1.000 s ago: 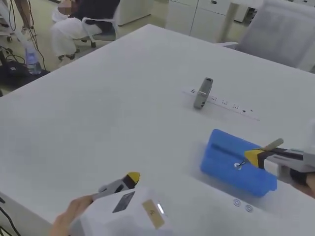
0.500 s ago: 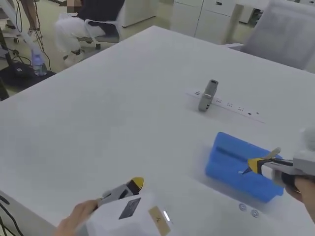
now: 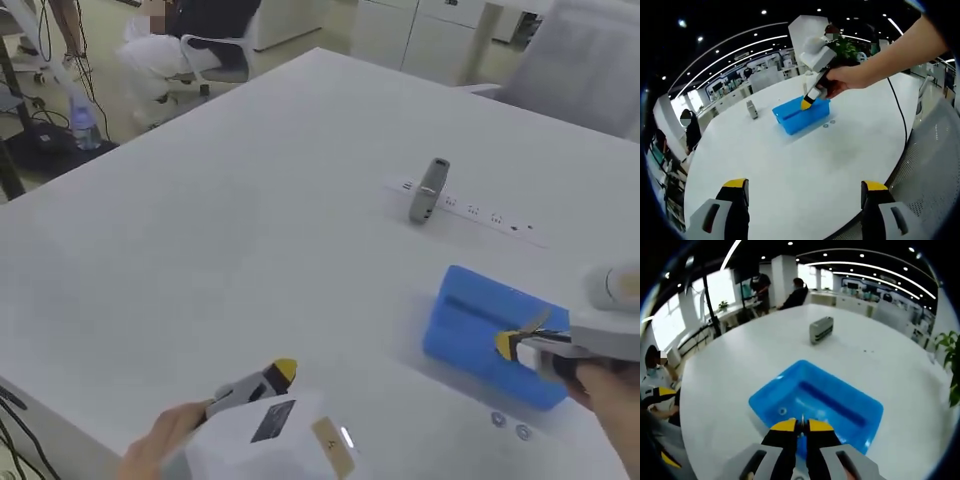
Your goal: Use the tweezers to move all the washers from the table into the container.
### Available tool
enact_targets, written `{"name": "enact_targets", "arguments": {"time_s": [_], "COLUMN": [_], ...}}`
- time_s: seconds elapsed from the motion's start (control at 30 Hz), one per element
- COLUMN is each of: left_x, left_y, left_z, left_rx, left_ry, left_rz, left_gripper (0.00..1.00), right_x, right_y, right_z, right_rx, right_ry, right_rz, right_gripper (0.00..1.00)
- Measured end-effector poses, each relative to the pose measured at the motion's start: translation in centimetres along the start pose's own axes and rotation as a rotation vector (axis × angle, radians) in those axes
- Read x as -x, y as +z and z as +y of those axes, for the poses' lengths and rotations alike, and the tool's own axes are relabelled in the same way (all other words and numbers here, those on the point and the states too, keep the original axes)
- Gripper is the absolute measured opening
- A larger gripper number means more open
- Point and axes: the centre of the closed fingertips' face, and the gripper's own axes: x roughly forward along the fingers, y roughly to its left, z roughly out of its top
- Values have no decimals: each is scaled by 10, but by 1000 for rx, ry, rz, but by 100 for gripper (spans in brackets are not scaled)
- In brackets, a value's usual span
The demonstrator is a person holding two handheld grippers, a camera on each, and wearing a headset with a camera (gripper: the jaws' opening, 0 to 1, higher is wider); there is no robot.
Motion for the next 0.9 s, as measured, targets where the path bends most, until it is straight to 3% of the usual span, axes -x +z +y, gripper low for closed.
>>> {"name": "enact_targets", "arguments": {"time_s": [0.3,0.63,0.83,0.9], "left_x": [-1,0,0,0], "left_y": [-2,-1,-1,-1], "left_z": [-1,0,0,0], "left_rx": [-4,-5,-8,-9], "left_ry": [-2,3,4,4], "left_rz": [11,7,9,11], "left_gripper": [95,95,95,95], "right_x": [1,6,19,31], "right_y": [-2,1,14,17], "right_z": [-1,-6,-14,-12], "right_rx": [-47,2,-24,-22], "right_ry": [-6,-27,-28,-28], "right_rz": [6,4,-38,-52], "right_gripper": [3,3,4,4]}}
